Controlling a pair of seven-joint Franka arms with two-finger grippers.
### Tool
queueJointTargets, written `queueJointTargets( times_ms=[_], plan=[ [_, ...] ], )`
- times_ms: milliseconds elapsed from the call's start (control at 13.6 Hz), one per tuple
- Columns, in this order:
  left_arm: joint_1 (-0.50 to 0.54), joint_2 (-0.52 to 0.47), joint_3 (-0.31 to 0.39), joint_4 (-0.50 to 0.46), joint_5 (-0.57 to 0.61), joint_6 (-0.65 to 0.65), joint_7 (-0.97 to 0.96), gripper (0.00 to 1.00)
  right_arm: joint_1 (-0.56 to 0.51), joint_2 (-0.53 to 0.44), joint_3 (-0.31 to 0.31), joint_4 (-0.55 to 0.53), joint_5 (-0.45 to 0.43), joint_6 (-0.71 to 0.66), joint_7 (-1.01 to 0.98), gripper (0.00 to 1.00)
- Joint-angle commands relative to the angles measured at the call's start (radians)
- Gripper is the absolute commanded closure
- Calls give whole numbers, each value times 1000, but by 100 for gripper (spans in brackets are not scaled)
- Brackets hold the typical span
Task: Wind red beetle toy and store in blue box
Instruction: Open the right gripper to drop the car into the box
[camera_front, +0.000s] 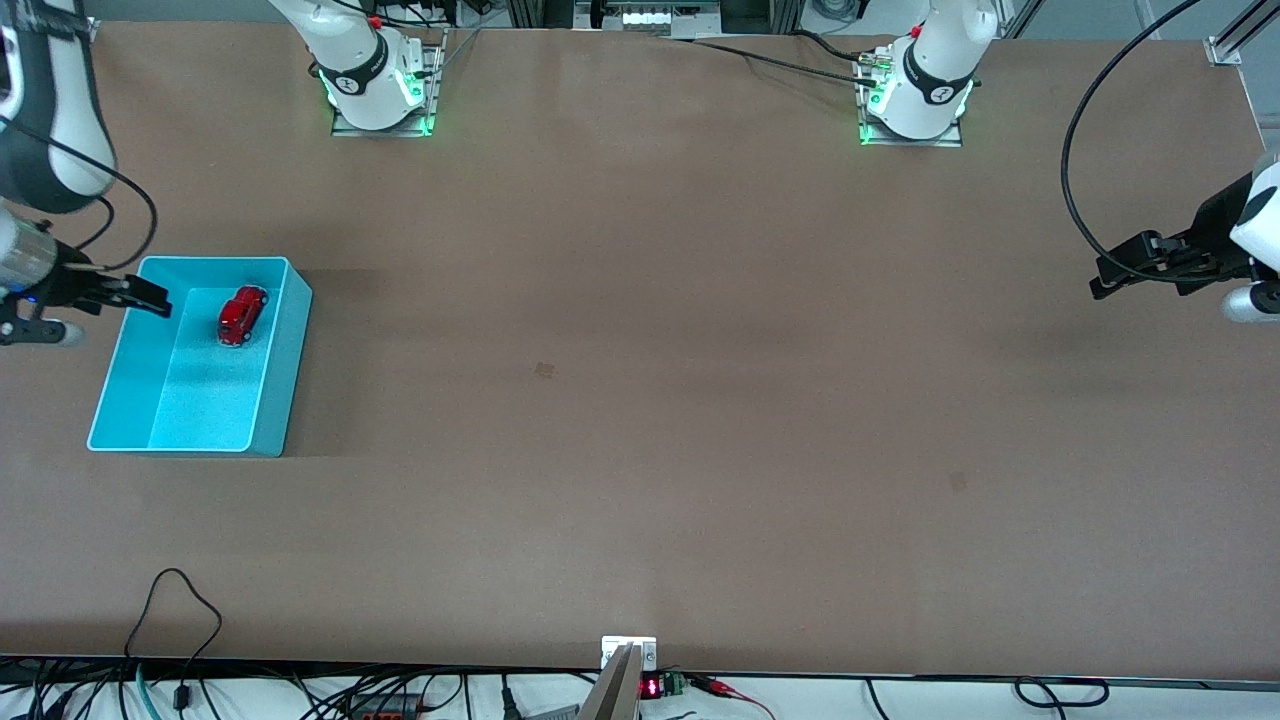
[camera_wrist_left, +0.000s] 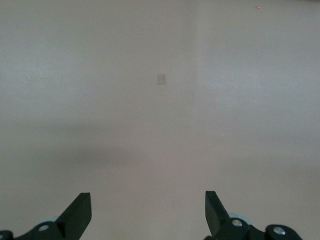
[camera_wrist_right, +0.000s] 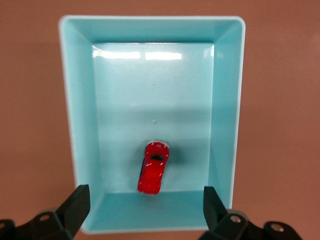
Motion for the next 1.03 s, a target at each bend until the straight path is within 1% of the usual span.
queueJointTargets(
  times_ms=[0, 148, 295, 443, 590, 959],
  plan=[
    [3, -6, -3, 11, -4, -10, 8, 0, 22, -55, 47, 134, 31, -196, 9, 0],
    [3, -6, -1, 11, -11, -9, 8, 0, 44, -79, 66, 228, 31, -322, 46, 0],
    [3, -6, -1, 11, -13, -9, 10, 0, 76, -79, 66, 340, 36, -458, 69, 0],
    [3, -6, -1, 11, -13, -15, 10, 0, 102, -72, 58, 411, 48, -515, 69, 0],
    [3, -7, -1, 9, -13, -18, 8, 0, 108, -66, 47, 423, 48, -526, 69, 0],
    [6, -7, 0, 9, -11, -19, 10, 0, 108, -66, 44, 423, 48, -526, 69, 0]
  ],
)
